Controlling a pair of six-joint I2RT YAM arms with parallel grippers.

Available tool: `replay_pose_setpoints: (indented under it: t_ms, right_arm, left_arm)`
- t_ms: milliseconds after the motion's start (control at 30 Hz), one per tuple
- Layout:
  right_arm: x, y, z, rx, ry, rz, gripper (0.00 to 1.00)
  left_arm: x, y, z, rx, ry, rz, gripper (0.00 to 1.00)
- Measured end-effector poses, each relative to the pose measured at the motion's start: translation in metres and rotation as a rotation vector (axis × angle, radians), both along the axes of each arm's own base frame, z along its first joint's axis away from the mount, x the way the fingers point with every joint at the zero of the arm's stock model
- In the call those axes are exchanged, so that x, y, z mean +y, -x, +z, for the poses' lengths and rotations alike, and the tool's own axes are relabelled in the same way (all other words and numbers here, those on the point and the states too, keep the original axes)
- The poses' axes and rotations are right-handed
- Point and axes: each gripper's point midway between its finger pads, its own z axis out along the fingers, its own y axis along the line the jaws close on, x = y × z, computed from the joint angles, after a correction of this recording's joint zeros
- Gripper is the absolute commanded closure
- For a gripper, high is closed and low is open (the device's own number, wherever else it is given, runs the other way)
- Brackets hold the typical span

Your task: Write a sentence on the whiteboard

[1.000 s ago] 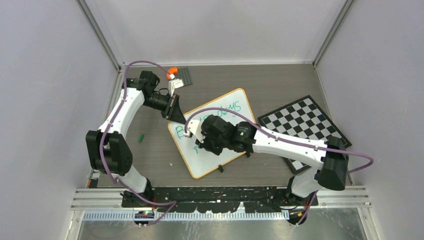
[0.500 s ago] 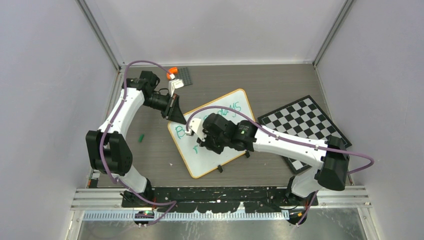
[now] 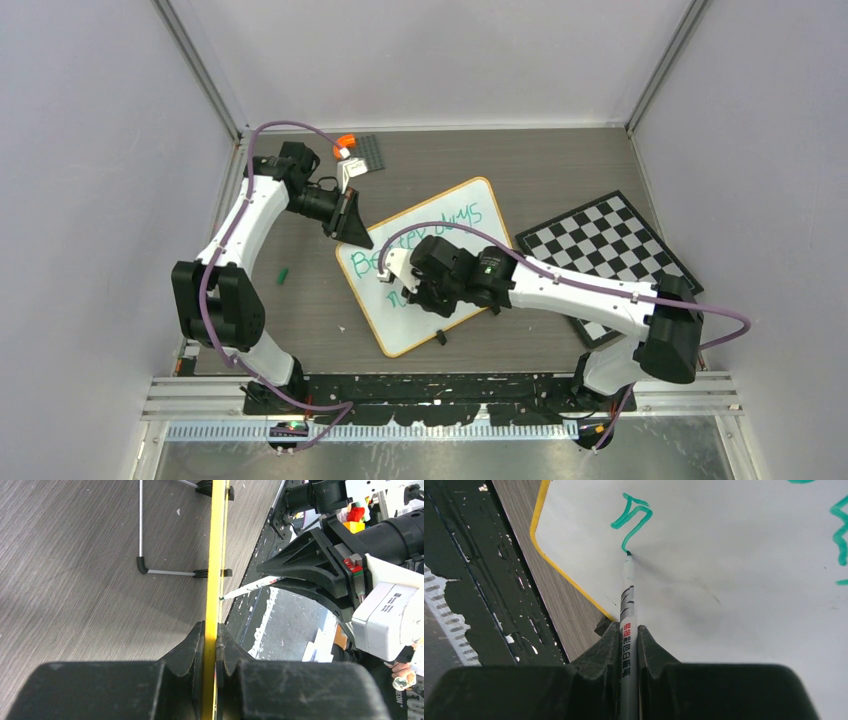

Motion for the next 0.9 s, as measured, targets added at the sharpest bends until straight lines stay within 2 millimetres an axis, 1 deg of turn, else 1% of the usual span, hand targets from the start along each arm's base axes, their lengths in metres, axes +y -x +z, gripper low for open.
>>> replay_pose_setpoints:
  t_ms: [133,267,533,633,900]
  right_arm:
    - [-0.005,-0.002,0.01,-0.02,-0.013,-0.013,1.0]
    - [-0.004,-0.005,0.019,-0.037,-0.032,-0.021,1.0]
    - [-0.003,-0.007,0.019,-0.042,-0.033,-0.026,1.0]
    - [-0.002,-0.009,0.016,-0.045,-0.024,-0.031,1.0]
    - [-0.009,-0.017,0.014,-0.044,-0.013,-0.051,1.0]
  left_arm:
    - [0.0,0.001,0.0,0.008,0.002,0.003,1.0]
    - [0.0,0.001,0.0,0.01,0.002,0.004,1.0]
    - [0.0,0.001,0.001,0.017,0.002,0.008,1.0]
    - [-0.001,0.001,0.001,0.018,0.001,0.009,1.0]
    - [0.0,0.0,0.001,0.012,0.001,0.007,1.0]
